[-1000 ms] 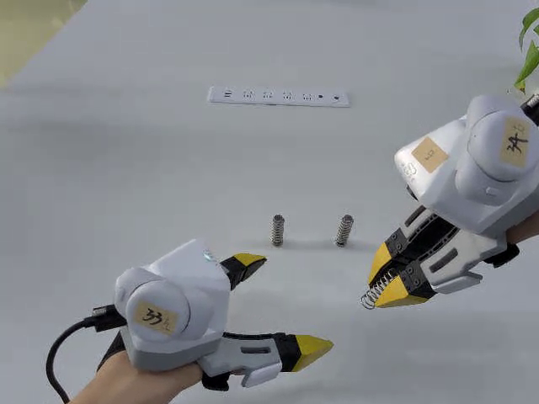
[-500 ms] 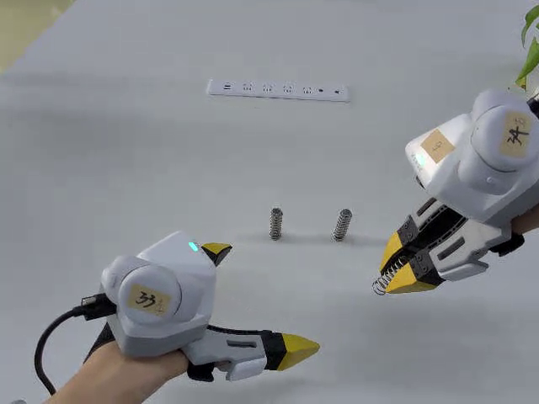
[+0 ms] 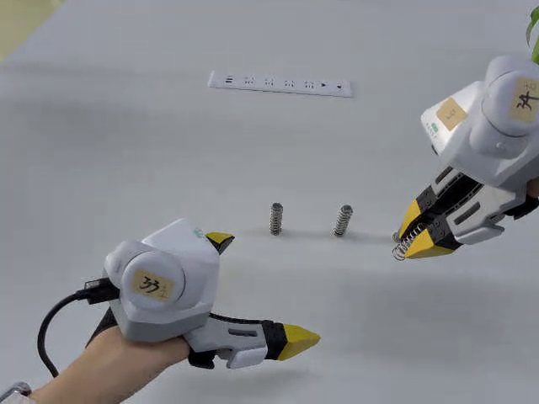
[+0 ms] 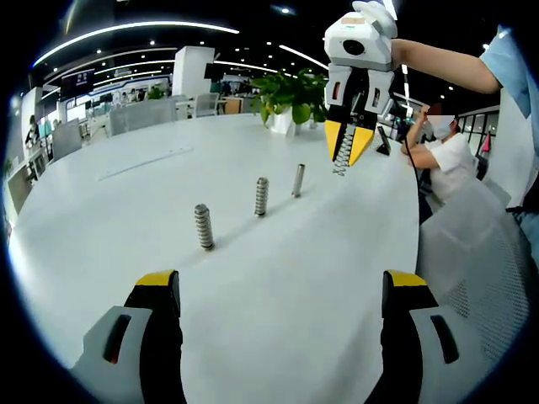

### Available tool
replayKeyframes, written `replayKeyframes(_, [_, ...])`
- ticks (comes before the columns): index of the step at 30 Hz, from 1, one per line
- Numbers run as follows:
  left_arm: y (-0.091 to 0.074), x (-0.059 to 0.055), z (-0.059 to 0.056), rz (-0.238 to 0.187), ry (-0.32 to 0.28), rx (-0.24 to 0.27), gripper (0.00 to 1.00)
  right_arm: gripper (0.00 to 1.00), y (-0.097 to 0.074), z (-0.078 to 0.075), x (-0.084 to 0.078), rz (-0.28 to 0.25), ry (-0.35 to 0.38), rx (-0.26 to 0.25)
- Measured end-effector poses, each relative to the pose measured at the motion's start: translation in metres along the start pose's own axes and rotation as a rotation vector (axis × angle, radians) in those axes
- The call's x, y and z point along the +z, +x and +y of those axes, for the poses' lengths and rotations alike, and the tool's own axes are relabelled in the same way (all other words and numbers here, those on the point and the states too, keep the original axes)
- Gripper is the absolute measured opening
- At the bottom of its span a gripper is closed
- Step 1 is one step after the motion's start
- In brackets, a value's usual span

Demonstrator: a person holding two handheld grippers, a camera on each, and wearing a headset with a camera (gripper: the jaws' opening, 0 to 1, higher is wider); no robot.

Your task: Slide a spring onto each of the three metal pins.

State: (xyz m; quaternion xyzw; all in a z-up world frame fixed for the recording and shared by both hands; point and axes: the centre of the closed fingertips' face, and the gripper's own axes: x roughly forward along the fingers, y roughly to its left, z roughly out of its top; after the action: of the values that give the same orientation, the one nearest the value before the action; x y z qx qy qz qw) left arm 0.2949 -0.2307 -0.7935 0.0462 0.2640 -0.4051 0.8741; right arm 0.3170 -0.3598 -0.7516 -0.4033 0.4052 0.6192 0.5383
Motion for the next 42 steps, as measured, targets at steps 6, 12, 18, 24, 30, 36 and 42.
replayKeyframes(6, [0.0,-0.002,-0.001,0.002,-0.003,-0.005,0.99,0.08,-0.006,-0.014,-0.009,0.037,-0.002,-0.025])
replayKeyframes(12, [0.0,-0.005,0.0,0.005,-0.008,-0.003,0.98,0.08,-0.009,-0.027,-0.018,0.071,-0.008,-0.047])
replayKeyframes(18, [-0.001,-0.006,0.002,0.006,-0.011,-0.001,0.98,0.08,-0.009,-0.037,-0.026,0.097,-0.01,-0.065])
replayKeyframes(24, [-0.001,-0.006,0.005,0.004,-0.011,0.005,0.97,0.08,-0.008,-0.048,-0.035,0.139,-0.038,-0.094])
replayKeyframes(30, [-0.001,-0.007,0.007,0.007,-0.018,0.004,0.97,0.08,-0.001,-0.058,-0.043,0.174,-0.053,-0.105])
replayKeyframes(36, [-0.001,-0.009,0.006,0.011,-0.023,0.0,0.96,0.08,0.003,-0.061,-0.044,0.189,-0.061,-0.102])
replayKeyframes(42, [-0.001,-0.013,0.007,0.017,-0.032,-0.001,0.95,0.08,0.005,-0.065,-0.047,0.2,-0.066,-0.097])
